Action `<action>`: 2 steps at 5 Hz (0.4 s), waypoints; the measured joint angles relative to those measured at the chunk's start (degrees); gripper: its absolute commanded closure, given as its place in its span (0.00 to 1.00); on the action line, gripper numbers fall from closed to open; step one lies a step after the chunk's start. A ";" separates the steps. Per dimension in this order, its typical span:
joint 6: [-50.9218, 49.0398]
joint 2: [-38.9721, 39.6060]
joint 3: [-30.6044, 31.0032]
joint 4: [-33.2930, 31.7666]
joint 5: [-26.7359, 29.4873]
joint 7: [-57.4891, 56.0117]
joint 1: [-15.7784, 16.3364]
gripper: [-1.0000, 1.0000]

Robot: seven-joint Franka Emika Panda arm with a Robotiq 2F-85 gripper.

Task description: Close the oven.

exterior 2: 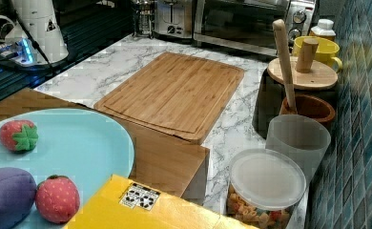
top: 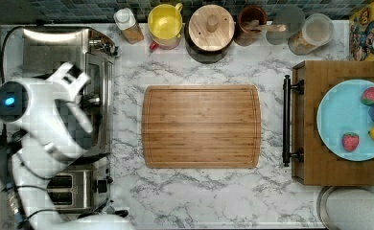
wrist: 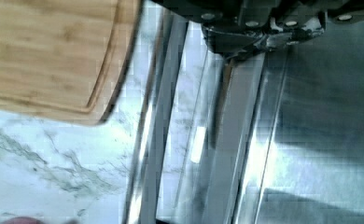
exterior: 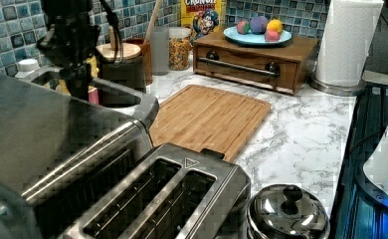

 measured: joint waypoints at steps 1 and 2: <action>-0.60 -0.45 -1.44 -0.17 -6.83 9.50 3.89 1.00; 2.85 -2.83 -2.47 -3.25 -4.51 12.38 4.38 1.00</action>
